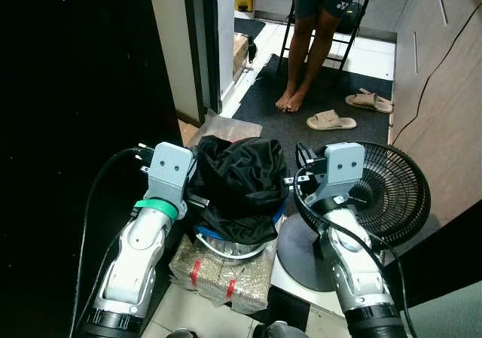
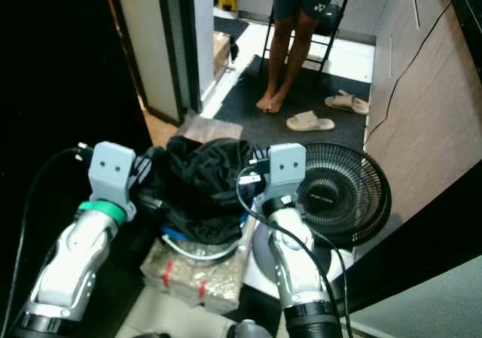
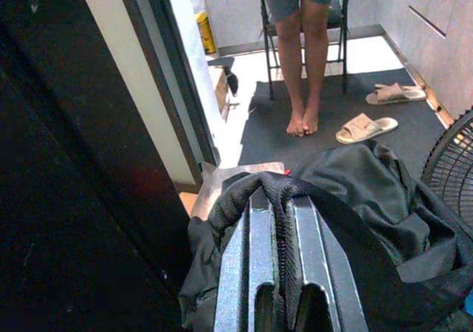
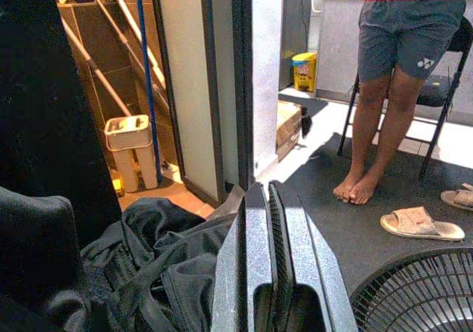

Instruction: Clothes washing

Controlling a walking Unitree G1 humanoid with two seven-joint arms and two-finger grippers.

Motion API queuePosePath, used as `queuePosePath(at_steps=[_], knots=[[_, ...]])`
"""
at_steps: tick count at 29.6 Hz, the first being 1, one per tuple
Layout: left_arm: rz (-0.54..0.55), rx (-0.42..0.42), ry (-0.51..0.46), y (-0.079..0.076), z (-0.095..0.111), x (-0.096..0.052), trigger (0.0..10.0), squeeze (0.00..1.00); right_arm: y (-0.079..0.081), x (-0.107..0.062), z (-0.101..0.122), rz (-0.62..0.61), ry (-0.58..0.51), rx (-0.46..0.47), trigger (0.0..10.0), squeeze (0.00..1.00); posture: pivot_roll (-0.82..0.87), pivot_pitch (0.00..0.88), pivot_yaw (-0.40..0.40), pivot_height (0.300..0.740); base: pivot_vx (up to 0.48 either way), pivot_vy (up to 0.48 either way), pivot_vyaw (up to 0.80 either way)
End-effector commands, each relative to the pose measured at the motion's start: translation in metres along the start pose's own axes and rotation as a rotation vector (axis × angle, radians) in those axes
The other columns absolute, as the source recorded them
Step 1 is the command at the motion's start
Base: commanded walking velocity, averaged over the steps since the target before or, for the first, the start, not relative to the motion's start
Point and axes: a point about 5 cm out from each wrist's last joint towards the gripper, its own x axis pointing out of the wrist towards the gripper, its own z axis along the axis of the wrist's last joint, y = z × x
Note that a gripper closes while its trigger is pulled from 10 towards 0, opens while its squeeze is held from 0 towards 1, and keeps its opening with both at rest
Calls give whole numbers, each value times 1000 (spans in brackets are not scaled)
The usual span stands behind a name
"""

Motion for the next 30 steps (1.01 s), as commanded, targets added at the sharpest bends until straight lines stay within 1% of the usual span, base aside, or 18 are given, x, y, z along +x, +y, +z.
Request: queuePosePath(at_steps=[1,30], knots=[[-6,6,9,0,-3,0,10000,0,0,-1,-4,1,17,3,10000,0,-47,0,50,740,0,0,0],[-4,4,16,-1,-5,-3,10000,0,2,-3,-5,1,22,9,10000,0,-46,0,51,740,0,0,0]])
